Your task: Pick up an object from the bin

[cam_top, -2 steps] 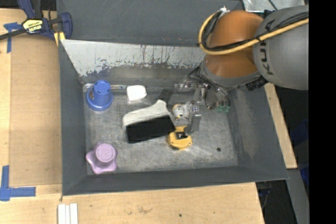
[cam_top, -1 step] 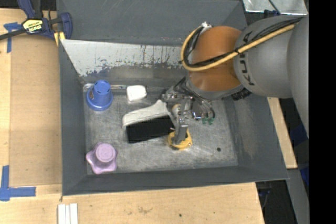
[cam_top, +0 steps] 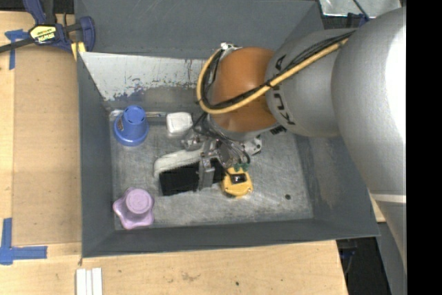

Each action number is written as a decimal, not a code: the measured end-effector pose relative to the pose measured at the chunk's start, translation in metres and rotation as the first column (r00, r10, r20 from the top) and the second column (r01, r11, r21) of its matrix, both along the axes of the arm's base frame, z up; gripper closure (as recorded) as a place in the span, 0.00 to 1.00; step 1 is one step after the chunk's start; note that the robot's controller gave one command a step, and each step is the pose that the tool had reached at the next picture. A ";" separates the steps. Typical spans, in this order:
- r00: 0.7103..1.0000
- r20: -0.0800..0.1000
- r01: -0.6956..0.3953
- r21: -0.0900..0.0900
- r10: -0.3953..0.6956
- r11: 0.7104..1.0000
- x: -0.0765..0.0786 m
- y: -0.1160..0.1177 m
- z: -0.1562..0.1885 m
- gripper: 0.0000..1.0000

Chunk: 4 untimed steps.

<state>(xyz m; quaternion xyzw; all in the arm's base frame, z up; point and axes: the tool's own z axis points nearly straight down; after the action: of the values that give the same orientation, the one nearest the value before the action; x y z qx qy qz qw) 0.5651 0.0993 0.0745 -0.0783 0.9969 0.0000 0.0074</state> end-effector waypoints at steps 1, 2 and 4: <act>1.000 0.000 0.000 0.000 0.000 1.000 0.000 0.000 0.000 1.00; 1.000 -0.002 0.000 -0.001 0.000 1.000 0.000 0.000 0.003 1.00; 1.000 -0.009 -0.001 -0.001 0.001 1.000 0.000 0.000 0.010 1.00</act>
Offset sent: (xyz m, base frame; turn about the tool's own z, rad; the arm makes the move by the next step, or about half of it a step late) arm 0.0001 0.0001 0.0223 0.0000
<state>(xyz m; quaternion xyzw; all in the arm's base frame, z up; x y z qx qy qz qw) 0.5647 0.0990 0.0846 -0.0789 0.9969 -0.0002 0.0029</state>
